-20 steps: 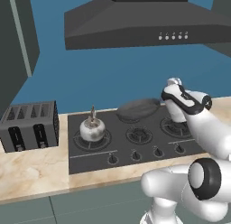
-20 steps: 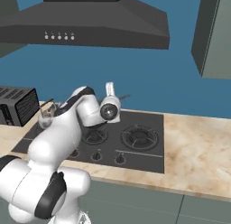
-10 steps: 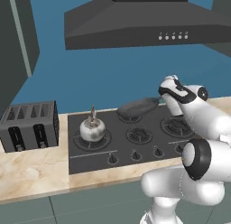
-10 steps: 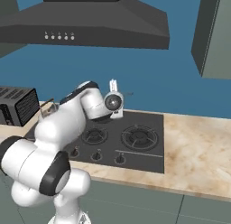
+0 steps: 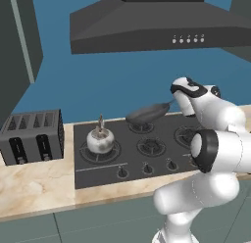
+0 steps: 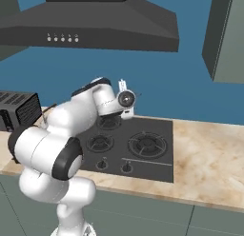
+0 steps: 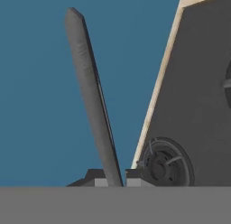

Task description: Pick the pan from the cabinet and place it on the stove. Then turn on the stove burner for the pan.

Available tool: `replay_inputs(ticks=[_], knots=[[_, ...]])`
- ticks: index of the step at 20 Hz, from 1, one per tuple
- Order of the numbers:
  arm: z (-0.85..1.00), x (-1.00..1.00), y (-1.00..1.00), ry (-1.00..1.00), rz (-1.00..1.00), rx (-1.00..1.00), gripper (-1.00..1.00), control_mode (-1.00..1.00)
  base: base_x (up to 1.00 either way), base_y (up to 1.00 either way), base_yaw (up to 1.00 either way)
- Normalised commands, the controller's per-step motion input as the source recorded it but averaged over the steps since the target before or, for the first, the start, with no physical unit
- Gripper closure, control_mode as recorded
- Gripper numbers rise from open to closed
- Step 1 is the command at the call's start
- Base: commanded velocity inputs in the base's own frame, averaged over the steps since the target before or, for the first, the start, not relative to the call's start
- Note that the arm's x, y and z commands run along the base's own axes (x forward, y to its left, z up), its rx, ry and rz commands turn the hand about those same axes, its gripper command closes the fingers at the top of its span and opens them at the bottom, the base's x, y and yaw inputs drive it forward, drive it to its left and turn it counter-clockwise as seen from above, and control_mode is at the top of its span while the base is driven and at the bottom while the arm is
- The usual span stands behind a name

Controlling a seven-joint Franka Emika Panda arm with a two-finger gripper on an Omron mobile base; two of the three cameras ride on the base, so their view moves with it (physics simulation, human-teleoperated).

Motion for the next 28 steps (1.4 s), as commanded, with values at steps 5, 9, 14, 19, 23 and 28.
replay_inputs(ticks=[5, 9, 14, 19, 23, 28], knots=[[-0.51, 0.32, -0.02, -0.14, 0.10, 0.00, 1.00, -1.00, 0.00, 0.00, 0.00], [-0.52, 0.39, -0.05, -0.04, 0.07, 0.00, 1.00, -1.00, 0.00, 0.00, 0.00], [-0.47, 0.35, -0.05, -0.01, 0.06, 0.00, 1.00, -1.00, 0.00, 0.00, 0.00], [-0.30, 0.38, -0.11, 0.00, 0.05, 0.00, 1.00, -1.00, 0.00, 0.00, 0.00], [-0.09, 0.37, -0.14, 0.00, 0.07, 0.00, 1.00, -1.00, 0.00, 0.00, 0.00], [0.00, 0.35, -0.12, -0.02, 0.09, 0.00, 1.00, -1.00, 0.00, 0.00, 0.00]])
